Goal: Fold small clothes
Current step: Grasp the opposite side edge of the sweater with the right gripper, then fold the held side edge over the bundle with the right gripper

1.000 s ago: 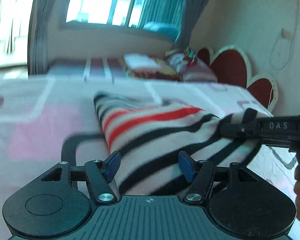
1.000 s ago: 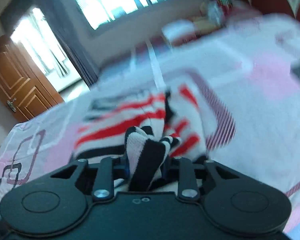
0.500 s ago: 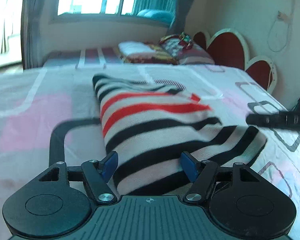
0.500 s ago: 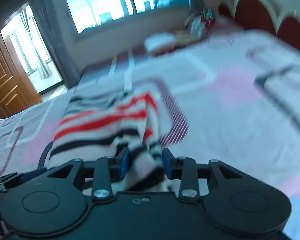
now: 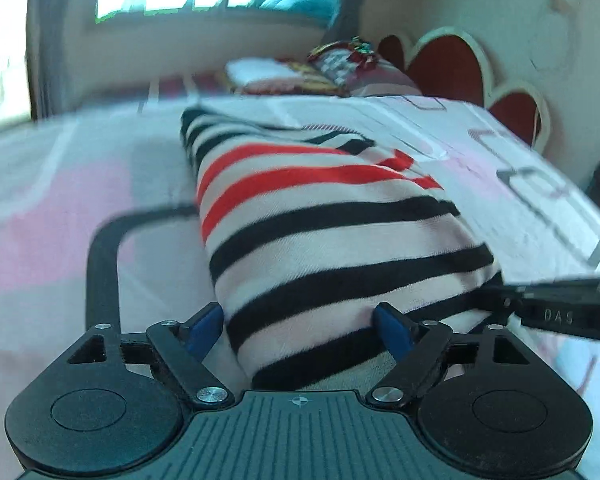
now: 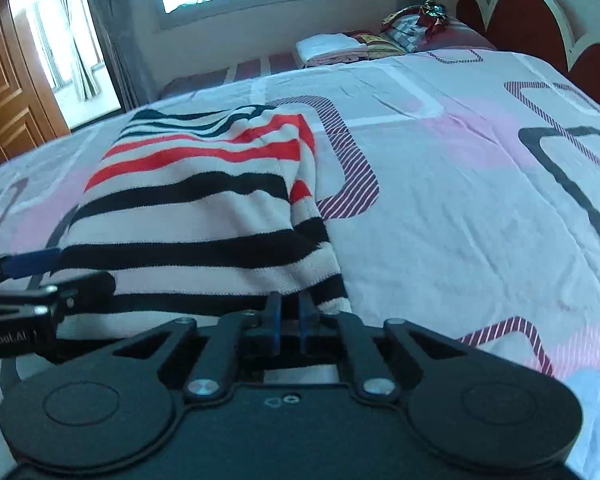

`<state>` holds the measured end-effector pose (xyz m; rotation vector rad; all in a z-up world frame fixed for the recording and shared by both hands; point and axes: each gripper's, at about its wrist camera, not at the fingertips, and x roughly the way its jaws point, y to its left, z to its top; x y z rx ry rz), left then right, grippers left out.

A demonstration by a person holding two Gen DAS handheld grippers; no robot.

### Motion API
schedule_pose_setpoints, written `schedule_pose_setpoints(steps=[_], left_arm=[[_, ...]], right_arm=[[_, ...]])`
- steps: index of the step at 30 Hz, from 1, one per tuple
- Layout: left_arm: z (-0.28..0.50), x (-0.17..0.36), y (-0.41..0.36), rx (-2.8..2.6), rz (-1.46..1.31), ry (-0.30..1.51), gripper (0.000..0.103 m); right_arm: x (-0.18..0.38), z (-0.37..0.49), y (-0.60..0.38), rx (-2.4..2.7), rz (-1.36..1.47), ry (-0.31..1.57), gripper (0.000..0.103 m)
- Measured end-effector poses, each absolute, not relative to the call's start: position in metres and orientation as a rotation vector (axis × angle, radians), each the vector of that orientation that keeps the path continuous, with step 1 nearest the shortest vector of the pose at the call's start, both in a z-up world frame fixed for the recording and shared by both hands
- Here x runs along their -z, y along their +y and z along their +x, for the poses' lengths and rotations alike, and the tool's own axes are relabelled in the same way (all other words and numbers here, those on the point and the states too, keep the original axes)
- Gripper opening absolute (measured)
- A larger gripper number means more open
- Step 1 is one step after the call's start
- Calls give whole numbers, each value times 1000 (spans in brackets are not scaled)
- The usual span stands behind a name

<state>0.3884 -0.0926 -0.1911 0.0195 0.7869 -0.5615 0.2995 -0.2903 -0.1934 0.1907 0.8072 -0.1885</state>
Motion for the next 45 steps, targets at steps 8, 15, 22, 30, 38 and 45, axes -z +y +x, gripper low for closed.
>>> schedule_pose_setpoints(steps=[8,15,22,30,38,45], left_arm=[[404,143,-90,553,-23,658,81],[461,154,-107,419,2,698,81],[510,193,-128,386,-24,812,81],[550,218,-132,345,-145,884,81],[498,188,-122,376,-95,773,81],[448,195,-111,407,-71,760,81]], right_arm=[[147,294,-285,105,201,728,19],[123,354,-272,68,108,659,20],[148,432,-278,66,55,708,19],[190,460,-298,162,11,740,27],[162,428,-301,105,87,695,26],[156,353,-272,39,-13,660,26]])
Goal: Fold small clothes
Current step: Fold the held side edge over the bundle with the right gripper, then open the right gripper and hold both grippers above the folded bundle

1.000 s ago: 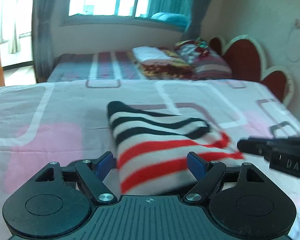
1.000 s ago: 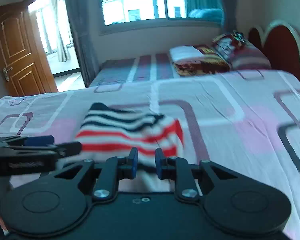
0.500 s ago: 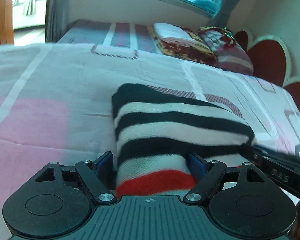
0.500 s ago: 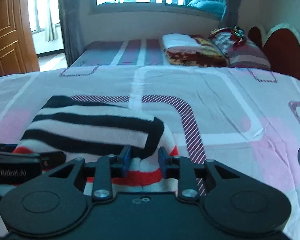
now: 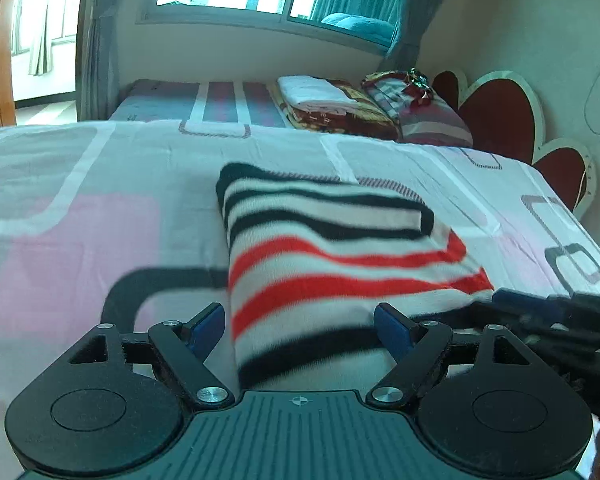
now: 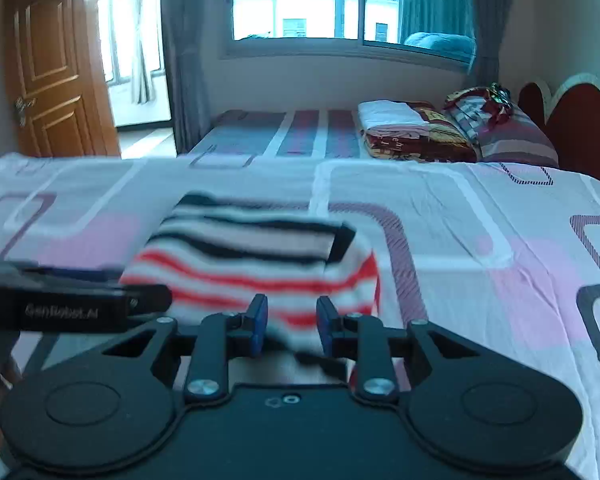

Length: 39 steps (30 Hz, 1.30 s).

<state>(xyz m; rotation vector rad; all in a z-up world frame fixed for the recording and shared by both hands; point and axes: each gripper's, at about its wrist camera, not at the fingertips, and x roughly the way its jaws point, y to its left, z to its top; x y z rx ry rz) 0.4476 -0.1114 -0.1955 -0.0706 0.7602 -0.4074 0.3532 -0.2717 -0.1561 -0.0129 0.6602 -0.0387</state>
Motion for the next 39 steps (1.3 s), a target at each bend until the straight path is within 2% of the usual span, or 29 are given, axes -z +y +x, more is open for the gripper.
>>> schedule_pose_setpoints(steps=[4,8,13,20,26,31,32,34,35,39], left_arm=[[446,203,-114,403,-41,757,82],[430,190,-109,409,-39,768,82],[401,197,-104,436,-59,785,82],[392,216,-98,441,-103,836,83],[382,213,-101,436,-57,830,83],[385,209,-101,431,-66,850,83],[386,208,-101,432,-72,857,83],[388,206,-99,432,-76,864,84],[390,203,-99,432,-75,865,84],[392,195,-100,435,-81,863,84]], right_arm=[[187,350,-278,84,-20,724,25],[178,354,-273,107,2,741,25],[158,317,-274,98,43,700,26],[191,295,-273,144,-26,746,30],[170,286,-273,155,15,733,32],[185,287,-269,157,-39,792,32],[182,287,-271,154,-17,792,35],[175,286,-273,142,21,782,48],[172,285,-274,141,27,778,59],[165,282,-273,127,4,768,61]])
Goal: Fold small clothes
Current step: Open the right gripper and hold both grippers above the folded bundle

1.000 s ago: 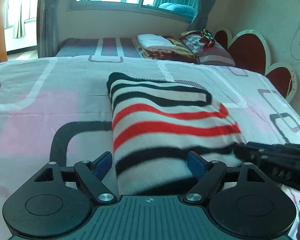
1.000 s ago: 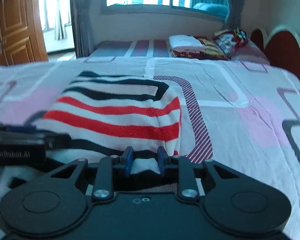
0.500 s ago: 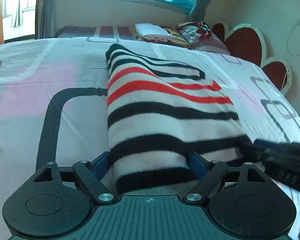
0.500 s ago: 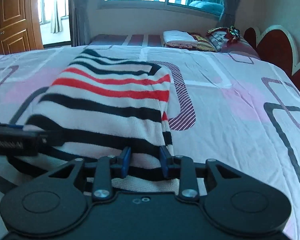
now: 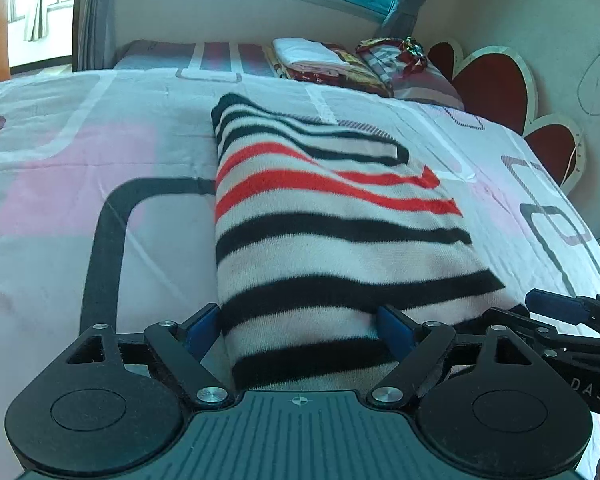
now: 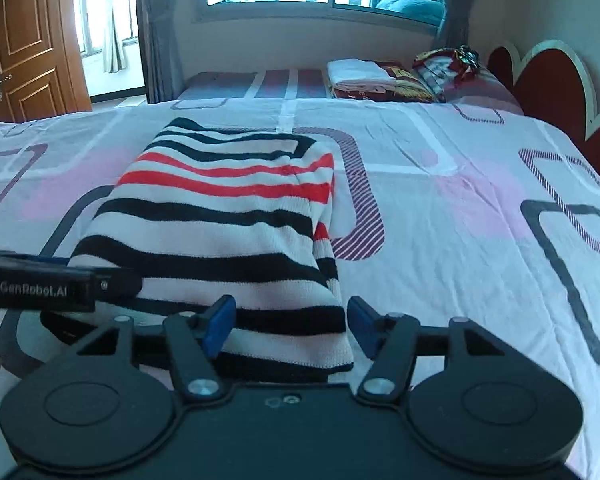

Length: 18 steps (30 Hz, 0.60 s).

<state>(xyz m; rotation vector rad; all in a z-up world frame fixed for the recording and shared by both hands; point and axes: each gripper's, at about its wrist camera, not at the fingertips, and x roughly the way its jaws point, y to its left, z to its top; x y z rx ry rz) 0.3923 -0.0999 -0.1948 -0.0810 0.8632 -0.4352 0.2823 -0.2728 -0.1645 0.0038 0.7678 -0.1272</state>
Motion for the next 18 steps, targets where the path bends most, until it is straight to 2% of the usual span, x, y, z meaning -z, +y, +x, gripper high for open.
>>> schedule_pose_setpoints(steps=[4,7,10,13,15,17,18], left_arm=[[399,180,-96,452,-96,821,84],[414,178,-94,437,-124,832,84],[426,179,-93,416,-143,835,84],[428,174,-100,420,-120,763,84],[437,174,-109,433,-95,768,84],[444,177,-117,424,-58,762,84],[447,181,-120,417,-29,771,84]], right_arm=[[154,282,-275,119,-7,735,62],[144,294,-283,108,28,715,71],[143,312,-298,115,105,717,72],[141,321,-295,139,69,669,54],[140,325,-283,124,-2,634,33],[144,339,-273,78,-47,658,21],[146,345,-269,62,-65,664,20]])
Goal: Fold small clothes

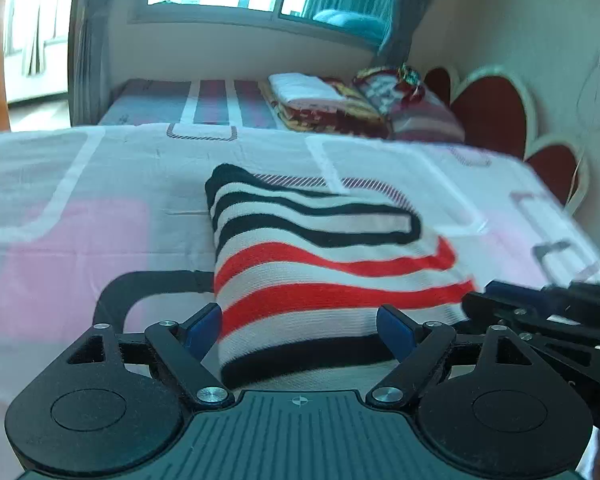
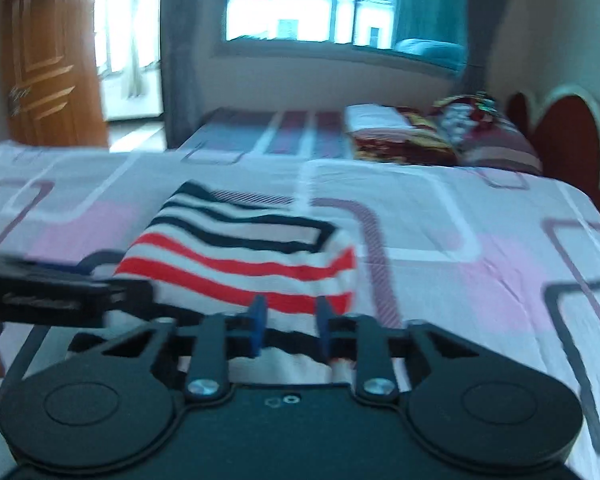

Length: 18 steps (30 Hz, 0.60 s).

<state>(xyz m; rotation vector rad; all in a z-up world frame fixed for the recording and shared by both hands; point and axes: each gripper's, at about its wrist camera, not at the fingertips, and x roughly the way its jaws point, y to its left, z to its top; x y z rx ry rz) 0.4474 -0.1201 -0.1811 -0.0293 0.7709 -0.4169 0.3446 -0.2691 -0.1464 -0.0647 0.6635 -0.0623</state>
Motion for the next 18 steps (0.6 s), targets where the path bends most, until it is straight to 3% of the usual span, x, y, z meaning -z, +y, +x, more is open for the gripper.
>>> schedule_pose_setpoints(steps=[4,5,6,8,13,18], left_arm=[[455,200,-116,425,-65,825,84],[456,200,-115,425,-74,829,84],[456,198,-115,426,-79,831,84],[457,195,-112,427,-101,840,84],[462,197,-99,436,-184,902,84],[473,209,-97,483,-246,974,84]], right_arm=[[170,360,-272,104,-130,731,17],[180,363,-279,127,-130,765,19],[185,363,-287,135,-116,768,28],[182,362,-297,123,-60,766,28],[172,354,-302,68,-23,747,41],[150,357,-315,29,29,726,45]])
